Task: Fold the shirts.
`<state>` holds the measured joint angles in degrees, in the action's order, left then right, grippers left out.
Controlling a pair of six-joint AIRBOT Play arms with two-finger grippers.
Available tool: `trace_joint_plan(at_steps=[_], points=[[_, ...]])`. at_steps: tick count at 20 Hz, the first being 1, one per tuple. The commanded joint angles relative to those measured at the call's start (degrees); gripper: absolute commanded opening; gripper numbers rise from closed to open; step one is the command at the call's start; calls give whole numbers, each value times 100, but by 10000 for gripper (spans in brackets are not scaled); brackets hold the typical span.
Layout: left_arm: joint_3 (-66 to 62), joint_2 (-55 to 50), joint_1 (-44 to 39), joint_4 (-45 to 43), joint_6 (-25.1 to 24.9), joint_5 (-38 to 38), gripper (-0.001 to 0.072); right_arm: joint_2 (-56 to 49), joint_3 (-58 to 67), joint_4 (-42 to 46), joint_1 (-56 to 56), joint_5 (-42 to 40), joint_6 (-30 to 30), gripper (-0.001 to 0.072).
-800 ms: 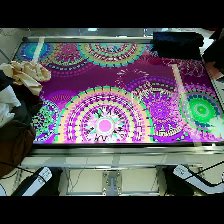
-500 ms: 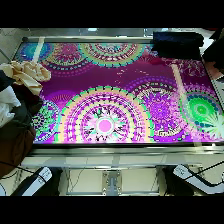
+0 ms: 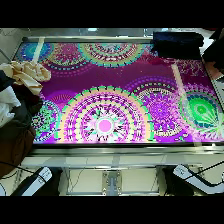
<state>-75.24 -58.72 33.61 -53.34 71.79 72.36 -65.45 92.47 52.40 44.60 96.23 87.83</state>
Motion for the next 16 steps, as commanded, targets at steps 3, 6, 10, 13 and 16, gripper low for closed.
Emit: trace_joint_plan(at_steps=[3, 6, 10, 13, 16], points=[[2, -17, 7, 0, -2, -9, 11, -2, -2, -13, 0, -1300, -61, 552], [7, -144, 7, 155, -2, -68, 10, -4, -2, -17, 0, -2358, -7, 552], [9, -247, 4, 157, -2, -66, 10, -48, -11, -155, -118, -2782, 280, 553], [9, -308, 7, 476, 0, -74, 10, -188, -15, -170, -656, -2319, 170, 554], [9, -417, 7, 1698, -26, -295, 10, -448, -15, -297, -1862, -1915, -205, 555]])
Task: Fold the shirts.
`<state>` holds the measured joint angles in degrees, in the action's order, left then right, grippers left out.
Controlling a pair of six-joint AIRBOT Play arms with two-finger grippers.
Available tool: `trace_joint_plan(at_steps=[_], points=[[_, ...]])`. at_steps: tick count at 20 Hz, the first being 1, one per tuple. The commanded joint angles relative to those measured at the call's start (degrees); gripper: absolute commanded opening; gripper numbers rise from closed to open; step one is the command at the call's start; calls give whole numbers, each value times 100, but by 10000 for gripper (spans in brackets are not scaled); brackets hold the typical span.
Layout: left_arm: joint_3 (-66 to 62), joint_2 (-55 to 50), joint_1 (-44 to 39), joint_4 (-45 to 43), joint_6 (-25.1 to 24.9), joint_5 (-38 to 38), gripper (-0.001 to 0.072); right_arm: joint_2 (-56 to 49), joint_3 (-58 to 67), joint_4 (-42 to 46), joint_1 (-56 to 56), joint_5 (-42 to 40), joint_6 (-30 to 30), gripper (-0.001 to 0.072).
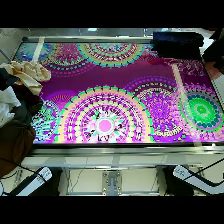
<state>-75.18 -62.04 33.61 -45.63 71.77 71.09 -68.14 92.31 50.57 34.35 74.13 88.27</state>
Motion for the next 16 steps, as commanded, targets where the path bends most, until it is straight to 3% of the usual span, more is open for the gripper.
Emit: trace_joint_plan(at_steps=[1, 5, 8, 10, 16], points=[[2, -118, 7, 1257, -22, -295, 10, -249, 0, -85, -1316, 269, -251, 555], [2, -131, 7, 1561, -22, -330, 10, -402, 2, 205, -3128, -485, -350, 552], [2, -144, 17, 1563, -22, -337, 10, -402, 7, 492, -3978, -1777, -356, 552], [4, -179, 9, 1563, -22, -125, 11, -404, 7, 597, -4350, -2184, -356, 552], [4, -205, 7, 1569, 79, 863, 10, -402, 7, 1233, -4723, -1919, -356, 552]])
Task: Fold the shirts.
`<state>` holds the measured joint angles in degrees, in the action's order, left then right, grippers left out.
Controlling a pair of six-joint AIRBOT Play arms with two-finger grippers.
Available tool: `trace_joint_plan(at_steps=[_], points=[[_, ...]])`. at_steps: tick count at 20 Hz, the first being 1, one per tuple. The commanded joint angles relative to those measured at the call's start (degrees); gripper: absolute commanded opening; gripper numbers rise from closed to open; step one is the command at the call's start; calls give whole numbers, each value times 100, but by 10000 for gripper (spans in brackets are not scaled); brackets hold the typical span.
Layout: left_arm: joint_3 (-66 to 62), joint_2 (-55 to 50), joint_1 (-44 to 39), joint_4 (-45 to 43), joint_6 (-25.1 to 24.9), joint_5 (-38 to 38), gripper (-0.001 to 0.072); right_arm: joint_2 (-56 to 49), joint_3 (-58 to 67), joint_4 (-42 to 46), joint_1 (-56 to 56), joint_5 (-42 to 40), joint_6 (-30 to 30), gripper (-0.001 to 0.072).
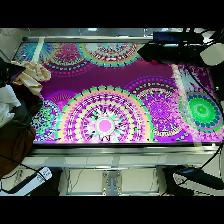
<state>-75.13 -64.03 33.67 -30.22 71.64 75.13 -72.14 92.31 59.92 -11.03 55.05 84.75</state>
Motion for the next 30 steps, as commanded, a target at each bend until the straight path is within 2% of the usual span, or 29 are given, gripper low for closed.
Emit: trace_joint_plan(at_steps=[1, 3, 4, 7, 8, 9, 10, 11, 13, 17, 19, 20, 23, 25, 30], points=[[0, -7, -2, 28, 184, 619, 10, -2, 7, 339, -186, 59, -4, 552], [0, -9, 0, 24, 138, 710, 11, -2, 7, 345, -186, 260, -2, 552], [0, -31, 0, 26, -52, 601, 14, -2, 7, 345, -186, 398, -4, 553], [0, -133, 184, -295, -496, 7, 21, -2, 7, 385, -186, 1419, -122, 552], [0, -155, 299, -577, -507, -297, 123, -2, 7, 435, -186, 1888, -269, 552], [0, -173, 450, -951, -503, -557, 518, -2, 7, 516, -186, 2417, -391, 552], [0, -177, 599, -1252, -485, -741, 698, -2, 7, 603, -186, 2850, -472, 552], [0, -177, 750, -1537, -481, -1023, 713, -2, 7, 699, -186, 3195, -498, 552], [0, -188, 988, -1904, -479, -1849, 712, -4, 4, 817, -186, 3390, -498, 552], [0, -317, 1156, -2721, -479, -3615, 712, -4, 4, 846, -186, 2940, -498, 552], [0, -557, 1156, -3298, -470, -3884, 712, -4, 4, 848, -186, 2632, -496, 552], [0, -713, 1156, -3620, -304, -3891, 712, -4, 4, 848, -186, 2487, -496, 552], [0, -1217, 1156, -4557, 752, -4028, 712, -7, 4, 848, -186, 2334, -494, 552], [0, -1478, 1156, -5016, 1198, -4277, 711, -7, 2, 846, -186, 2332, -494, 552], [0, -2033, 1130, -5115, 1241, -4922, 692, -7, 2, 850, -186, 1937, -492, 552]])
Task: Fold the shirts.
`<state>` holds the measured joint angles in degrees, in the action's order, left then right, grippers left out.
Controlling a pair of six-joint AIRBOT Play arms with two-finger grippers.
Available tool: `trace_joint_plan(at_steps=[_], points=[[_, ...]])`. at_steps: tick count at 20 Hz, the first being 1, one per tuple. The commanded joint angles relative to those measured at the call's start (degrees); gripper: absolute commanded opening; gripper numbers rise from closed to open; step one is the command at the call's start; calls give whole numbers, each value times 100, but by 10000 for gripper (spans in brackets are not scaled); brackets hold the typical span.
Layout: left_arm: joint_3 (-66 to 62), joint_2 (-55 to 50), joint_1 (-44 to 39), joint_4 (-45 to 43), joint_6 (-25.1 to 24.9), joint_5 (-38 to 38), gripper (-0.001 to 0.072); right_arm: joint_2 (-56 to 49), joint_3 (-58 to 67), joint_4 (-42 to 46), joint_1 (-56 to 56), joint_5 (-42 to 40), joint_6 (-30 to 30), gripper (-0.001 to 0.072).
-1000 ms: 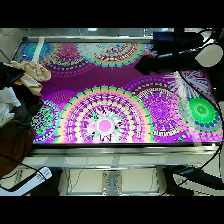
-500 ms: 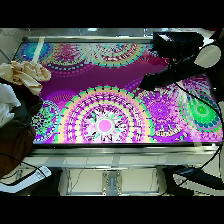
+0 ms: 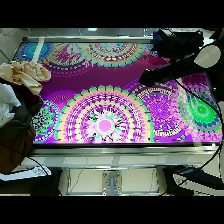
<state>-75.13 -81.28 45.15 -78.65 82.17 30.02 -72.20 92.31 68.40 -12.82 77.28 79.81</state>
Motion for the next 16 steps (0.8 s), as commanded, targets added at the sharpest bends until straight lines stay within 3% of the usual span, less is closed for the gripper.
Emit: trace_joint_plan(at_steps=[1, 3, 7, 13, 16], points=[[0, -374, -20, -225, 186, -407, 605, 0, 2, 2, -7, -446, 2, 552], [-2, -363, -17, -15, 188, -393, 11, 0, 2, 0, -7, -684, 7, 552], [-4, 179, -42, 227, 188, -433, 9, 4, 7, 0, -7, -667, 7, 552], [-4, 2175, -542, 3152, 138, -247, 9, 201, 57, 125, -2, 52, 2, 551], [-4, 2959, -1421, 3416, 72, 369, 9, 400, 494, 562, -2, 734, 0, 551]])
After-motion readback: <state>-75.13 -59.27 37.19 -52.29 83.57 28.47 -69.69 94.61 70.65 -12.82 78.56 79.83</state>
